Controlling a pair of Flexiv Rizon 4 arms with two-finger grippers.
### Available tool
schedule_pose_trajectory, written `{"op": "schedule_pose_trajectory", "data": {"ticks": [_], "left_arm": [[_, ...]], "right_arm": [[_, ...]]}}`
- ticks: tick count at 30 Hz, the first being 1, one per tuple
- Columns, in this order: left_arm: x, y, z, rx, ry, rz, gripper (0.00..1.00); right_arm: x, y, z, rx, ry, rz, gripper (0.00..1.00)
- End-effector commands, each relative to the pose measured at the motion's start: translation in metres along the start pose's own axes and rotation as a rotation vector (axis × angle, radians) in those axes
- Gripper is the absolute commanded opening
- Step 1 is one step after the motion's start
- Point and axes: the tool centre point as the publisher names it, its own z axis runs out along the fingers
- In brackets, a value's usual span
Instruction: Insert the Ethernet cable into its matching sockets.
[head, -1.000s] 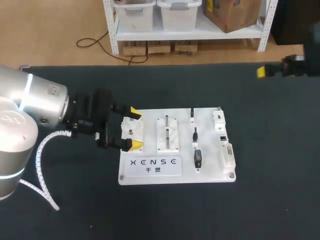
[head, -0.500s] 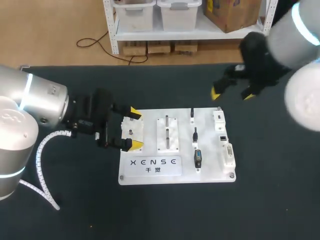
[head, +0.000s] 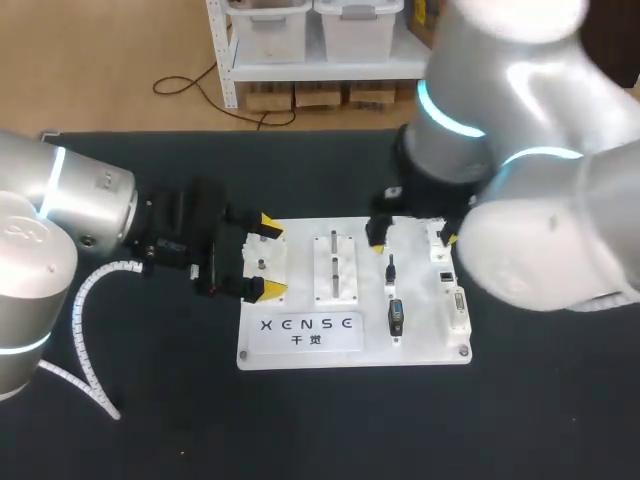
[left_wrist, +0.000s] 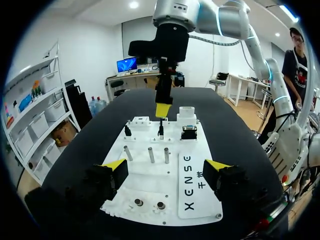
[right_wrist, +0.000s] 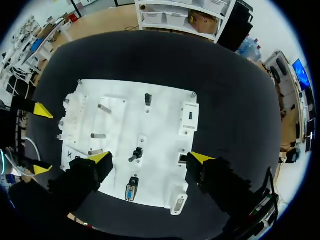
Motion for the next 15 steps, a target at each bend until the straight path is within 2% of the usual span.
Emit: {"op": "schedule_pose_trajectory", "data": {"ticks": [1,15], "left_arm": [[0.001,-0.001,0.000,-0.004,-0.005,0.002,1.00],[0.001,-0.001,0.000,-0.004,-0.005,0.002,1.00]], "right_arm": [[-0.003,0.009,0.015,0.048,0.017,-0.006,1.00],[0.000,0.011,0.037,0.034,0.078,0.038,1.00]]}}
